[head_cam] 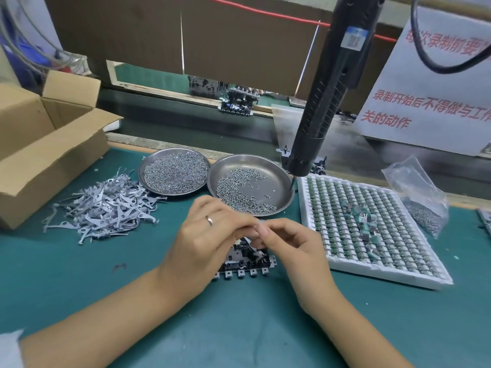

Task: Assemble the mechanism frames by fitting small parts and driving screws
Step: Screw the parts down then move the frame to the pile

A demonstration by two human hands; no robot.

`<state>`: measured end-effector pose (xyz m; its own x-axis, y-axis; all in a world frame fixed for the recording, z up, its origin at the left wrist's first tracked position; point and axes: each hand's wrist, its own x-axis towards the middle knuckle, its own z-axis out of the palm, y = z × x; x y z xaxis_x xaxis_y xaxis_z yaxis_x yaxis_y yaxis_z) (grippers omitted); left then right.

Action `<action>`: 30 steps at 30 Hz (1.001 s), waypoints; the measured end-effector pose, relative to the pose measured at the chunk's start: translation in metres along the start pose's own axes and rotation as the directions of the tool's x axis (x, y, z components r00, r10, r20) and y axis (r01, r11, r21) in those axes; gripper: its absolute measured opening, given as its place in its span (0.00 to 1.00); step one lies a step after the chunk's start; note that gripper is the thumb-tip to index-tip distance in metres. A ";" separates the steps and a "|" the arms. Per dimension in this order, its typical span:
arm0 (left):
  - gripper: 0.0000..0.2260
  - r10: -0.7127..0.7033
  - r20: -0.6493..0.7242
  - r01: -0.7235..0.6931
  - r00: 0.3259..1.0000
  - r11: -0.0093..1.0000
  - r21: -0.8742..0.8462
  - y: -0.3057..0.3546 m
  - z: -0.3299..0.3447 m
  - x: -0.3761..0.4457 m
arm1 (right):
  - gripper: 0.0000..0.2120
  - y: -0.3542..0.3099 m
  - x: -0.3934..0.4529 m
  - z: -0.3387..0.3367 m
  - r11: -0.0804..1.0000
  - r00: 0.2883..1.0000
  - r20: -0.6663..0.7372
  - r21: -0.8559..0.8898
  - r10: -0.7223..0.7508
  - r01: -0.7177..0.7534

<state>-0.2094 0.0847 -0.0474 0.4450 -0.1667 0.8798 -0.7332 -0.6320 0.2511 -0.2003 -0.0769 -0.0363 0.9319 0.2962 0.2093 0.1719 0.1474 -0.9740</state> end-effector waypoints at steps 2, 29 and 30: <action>0.04 0.052 -0.010 -0.052 0.999 0.998 0.027 -0.001 0.000 0.000 | 0.06 0.000 0.001 -0.002 0.999 0.999 0.013 0.019 0.041 -0.041; 0.12 -0.122 -0.134 0.111 0.983 0.990 -0.086 0.011 0.005 0.001 | 0.11 0.004 -0.002 0.006 0.988 0.995 0.003 -0.119 -0.096 0.096; 0.12 -0.131 -0.141 0.121 0.981 0.989 -0.082 0.013 0.005 0.001 | 0.11 0.005 -0.003 0.008 0.982 0.992 -0.010 -0.142 -0.124 0.121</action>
<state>-0.2159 0.0728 -0.0455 0.4607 0.0257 0.8872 -0.7138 -0.5833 0.3876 -0.2045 -0.0699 -0.0408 0.9068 0.2659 0.3272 0.3269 0.0466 -0.9439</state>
